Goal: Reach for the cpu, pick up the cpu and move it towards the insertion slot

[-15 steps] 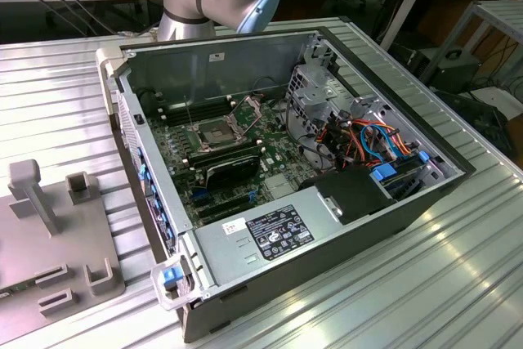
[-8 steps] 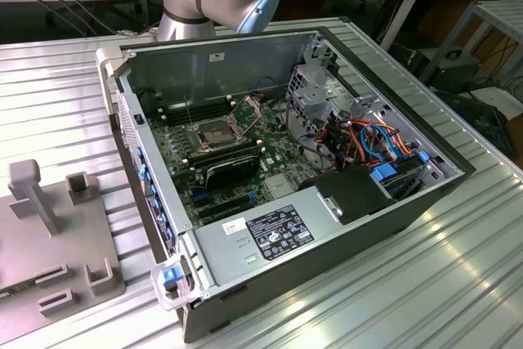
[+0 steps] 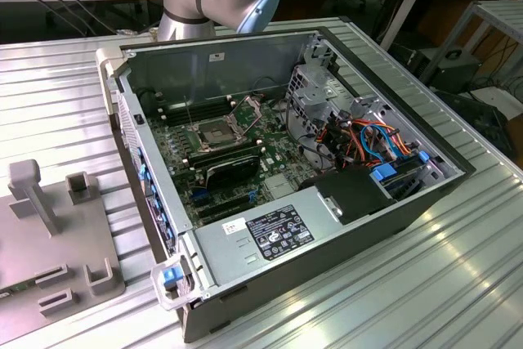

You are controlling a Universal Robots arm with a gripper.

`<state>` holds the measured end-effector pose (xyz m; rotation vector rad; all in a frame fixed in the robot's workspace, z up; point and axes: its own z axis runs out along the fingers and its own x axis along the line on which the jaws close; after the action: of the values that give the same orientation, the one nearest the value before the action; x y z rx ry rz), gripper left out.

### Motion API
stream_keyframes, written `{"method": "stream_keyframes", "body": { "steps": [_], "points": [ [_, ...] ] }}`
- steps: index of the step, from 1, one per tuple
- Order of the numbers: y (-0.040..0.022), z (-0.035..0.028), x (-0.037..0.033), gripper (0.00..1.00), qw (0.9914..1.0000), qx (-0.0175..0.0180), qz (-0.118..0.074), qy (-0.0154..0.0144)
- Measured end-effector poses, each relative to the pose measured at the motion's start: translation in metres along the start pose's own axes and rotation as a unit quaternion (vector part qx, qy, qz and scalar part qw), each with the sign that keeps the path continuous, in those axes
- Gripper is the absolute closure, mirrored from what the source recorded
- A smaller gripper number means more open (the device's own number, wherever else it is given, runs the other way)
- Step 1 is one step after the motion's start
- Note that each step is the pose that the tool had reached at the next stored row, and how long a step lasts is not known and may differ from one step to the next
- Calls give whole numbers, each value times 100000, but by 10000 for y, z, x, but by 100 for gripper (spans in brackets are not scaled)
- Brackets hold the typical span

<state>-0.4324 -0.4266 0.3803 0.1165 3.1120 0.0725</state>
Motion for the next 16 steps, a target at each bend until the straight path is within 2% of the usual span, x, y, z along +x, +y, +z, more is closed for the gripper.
{"method": "stream_keyframes", "body": {
  "steps": [5, 7, 16],
  "points": [
    [-52, 5, 194, 89, 100000, -10, -8, 3],
    [-60, 9, 249, 89, 100000, -23, -2, -2],
    [-62, 8, 265, 89, 100000, -20, -3, 1]
  ]
}}
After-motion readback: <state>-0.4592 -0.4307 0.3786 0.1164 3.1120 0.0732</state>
